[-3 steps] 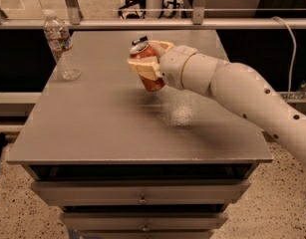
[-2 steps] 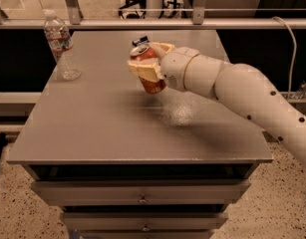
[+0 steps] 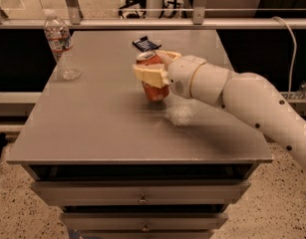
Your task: Place coke can upright
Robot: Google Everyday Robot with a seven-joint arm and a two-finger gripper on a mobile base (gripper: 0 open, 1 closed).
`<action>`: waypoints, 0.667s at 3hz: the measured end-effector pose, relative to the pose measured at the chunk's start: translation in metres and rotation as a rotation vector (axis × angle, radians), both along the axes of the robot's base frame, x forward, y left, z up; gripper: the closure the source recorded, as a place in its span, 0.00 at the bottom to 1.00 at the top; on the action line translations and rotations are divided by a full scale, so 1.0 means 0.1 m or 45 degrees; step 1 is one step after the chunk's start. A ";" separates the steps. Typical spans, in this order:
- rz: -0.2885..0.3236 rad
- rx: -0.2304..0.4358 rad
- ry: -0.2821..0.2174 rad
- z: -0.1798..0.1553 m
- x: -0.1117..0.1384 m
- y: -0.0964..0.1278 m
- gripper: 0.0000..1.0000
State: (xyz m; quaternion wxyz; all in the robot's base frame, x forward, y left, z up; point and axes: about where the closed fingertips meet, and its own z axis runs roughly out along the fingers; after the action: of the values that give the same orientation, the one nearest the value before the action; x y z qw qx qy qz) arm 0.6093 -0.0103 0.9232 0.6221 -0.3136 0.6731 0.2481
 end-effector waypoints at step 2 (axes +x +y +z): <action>0.038 0.055 -0.005 -0.14 -0.09 -0.10 0.51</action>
Offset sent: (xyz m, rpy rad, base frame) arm -0.0170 -0.0235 -0.0281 0.0755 -0.0085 0.0438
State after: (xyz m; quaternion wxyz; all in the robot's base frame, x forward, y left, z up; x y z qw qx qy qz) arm 0.6002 -0.0202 0.9090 0.6262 -0.3106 0.6617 0.2712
